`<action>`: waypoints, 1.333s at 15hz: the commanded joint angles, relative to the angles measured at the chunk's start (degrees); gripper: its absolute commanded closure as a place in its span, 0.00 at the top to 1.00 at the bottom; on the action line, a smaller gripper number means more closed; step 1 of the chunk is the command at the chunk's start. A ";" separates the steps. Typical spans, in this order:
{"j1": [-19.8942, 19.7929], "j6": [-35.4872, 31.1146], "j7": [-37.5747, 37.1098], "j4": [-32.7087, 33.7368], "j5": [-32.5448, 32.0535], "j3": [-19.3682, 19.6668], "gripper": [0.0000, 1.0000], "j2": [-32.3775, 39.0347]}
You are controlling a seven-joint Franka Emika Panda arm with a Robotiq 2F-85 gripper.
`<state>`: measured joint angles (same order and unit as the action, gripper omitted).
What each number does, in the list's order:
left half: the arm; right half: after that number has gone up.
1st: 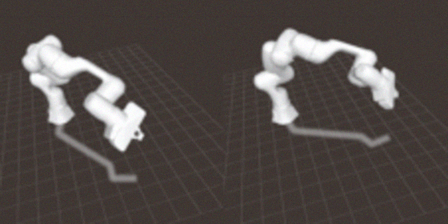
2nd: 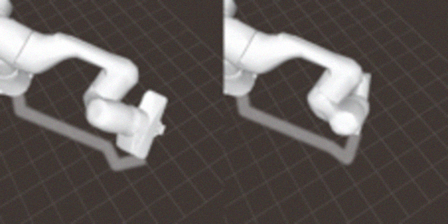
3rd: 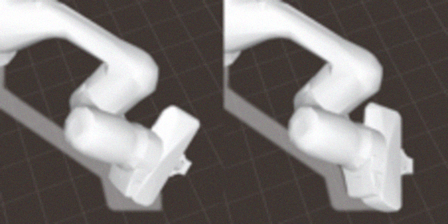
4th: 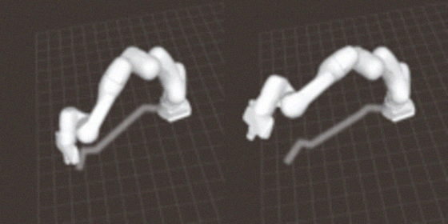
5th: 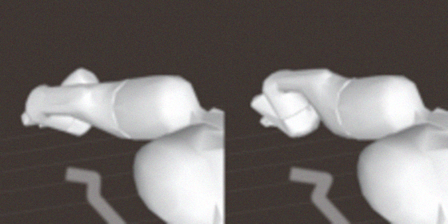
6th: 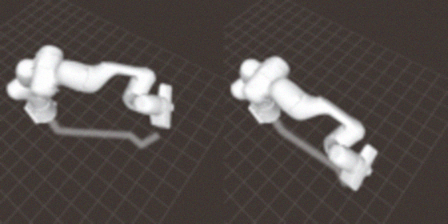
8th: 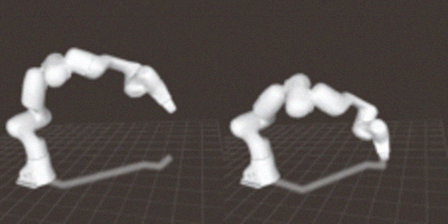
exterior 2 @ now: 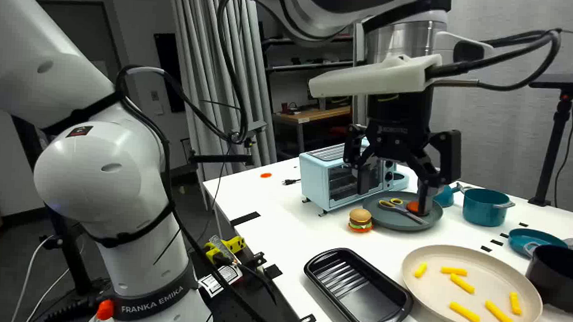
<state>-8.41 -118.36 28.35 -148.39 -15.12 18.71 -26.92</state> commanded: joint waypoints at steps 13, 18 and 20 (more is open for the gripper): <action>-0.73 0.01 0.29 0.03 0.38 -0.76 1.00 0.12; -0.42 -0.41 0.47 0.91 0.91 -0.61 1.00 1.46; -0.14 -1.05 0.27 2.13 1.76 -0.40 1.00 3.49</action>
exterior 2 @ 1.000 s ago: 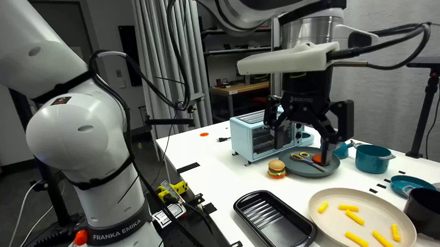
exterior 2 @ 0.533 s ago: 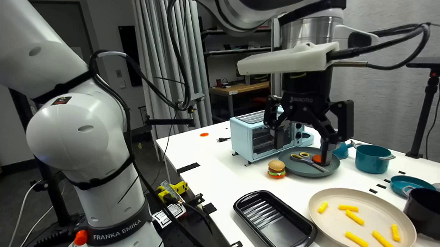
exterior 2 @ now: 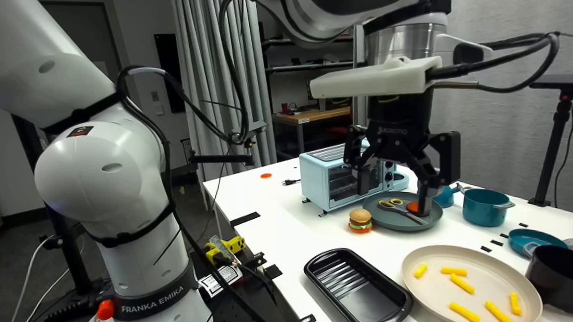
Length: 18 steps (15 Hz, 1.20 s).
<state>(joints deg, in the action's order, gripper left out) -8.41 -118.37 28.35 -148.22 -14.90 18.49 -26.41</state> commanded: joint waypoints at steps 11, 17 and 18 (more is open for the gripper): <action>-0.30 -10.53 -4.53 13.04 14.23 -1.38 1.00 22.36; -1.40 -10.31 -5.01 13.41 13.90 -2.81 1.00 23.49; -1.40 -10.31 -5.02 13.52 13.90 -2.81 1.00 23.56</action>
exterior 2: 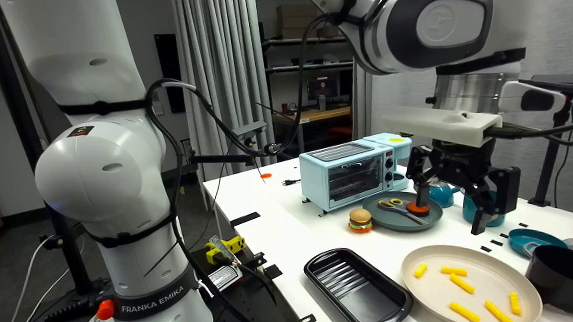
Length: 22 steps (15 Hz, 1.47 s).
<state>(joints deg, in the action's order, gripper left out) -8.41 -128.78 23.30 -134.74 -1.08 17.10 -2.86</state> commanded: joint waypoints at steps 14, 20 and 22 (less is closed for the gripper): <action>-0.67 -5.13 -9.19 6.92 8.29 -6.23 1.00 12.47; -0.64 -8.53 -19.24 14.13 10.60 -8.25 1.00 21.02; -0.54 -8.99 -22.56 16.13 10.29 -8.55 1.00 23.22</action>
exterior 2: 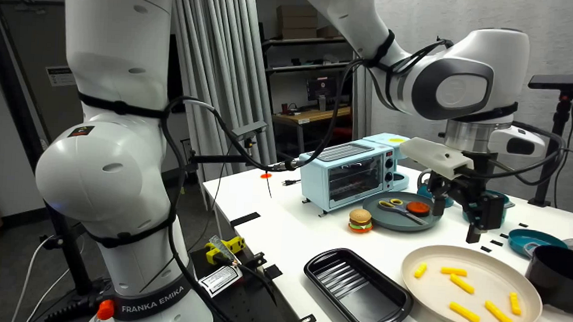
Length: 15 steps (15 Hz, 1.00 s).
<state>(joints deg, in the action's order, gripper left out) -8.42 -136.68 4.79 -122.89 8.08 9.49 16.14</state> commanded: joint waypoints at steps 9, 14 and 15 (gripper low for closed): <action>-0.53 -0.41 -4.77 4.24 -0.49 -1.16 1.00 4.83; 1.13 -1.12 -14.27 7.82 -2.47 -0.01 1.00 10.80; 1.29 -0.83 -15.99 8.83 -2.40 0.05 1.00 12.14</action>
<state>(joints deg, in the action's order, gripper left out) -8.05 -137.32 -5.79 -118.08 6.59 9.00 23.61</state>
